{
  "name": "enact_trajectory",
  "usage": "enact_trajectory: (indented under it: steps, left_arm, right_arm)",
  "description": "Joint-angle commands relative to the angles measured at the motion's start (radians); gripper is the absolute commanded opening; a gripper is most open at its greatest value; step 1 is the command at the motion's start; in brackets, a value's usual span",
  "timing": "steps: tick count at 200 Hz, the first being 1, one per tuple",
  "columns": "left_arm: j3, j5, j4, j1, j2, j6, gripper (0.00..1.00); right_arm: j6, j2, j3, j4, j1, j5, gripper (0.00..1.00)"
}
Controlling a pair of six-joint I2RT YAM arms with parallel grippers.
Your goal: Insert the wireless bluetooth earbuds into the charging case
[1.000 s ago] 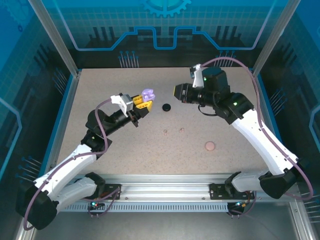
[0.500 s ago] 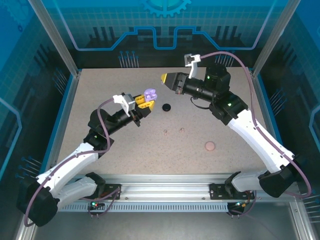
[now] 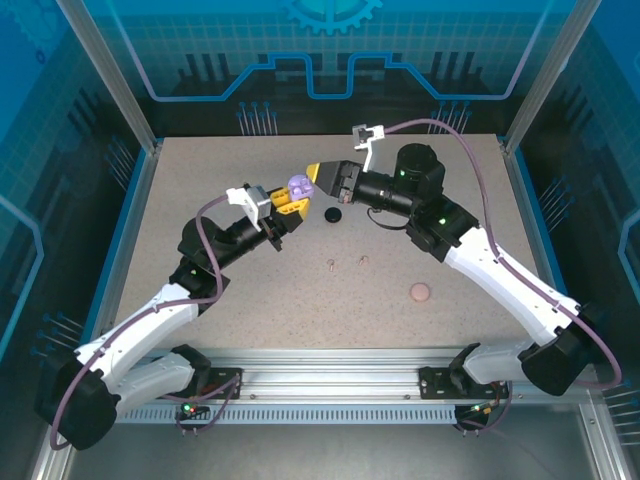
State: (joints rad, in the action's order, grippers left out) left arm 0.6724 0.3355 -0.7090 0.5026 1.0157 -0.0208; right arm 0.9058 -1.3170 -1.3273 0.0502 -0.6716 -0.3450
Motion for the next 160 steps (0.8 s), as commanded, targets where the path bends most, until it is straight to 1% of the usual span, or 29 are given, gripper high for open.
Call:
enact_trajectory:
  steps: [1, 53, 160]
  left_arm:
    - [0.035, -0.018, -0.049, 0.01, 0.001, 0.005, 0.0]
    - [0.037, -0.016, -0.046, 0.01, 0.003, 0.007, 0.0]
    - [0.04, -0.012, -0.046, 0.01, 0.004, 0.005, 0.0]
  right_arm:
    - [0.016, 0.041, 0.021, 0.047, -0.015, 0.0, 0.21]
    - [0.023, 0.042, 0.042, 0.044, -0.022, 0.002, 0.21]
    - [0.014, -0.003, 0.014, 0.019, -0.043, -0.006, 0.19]
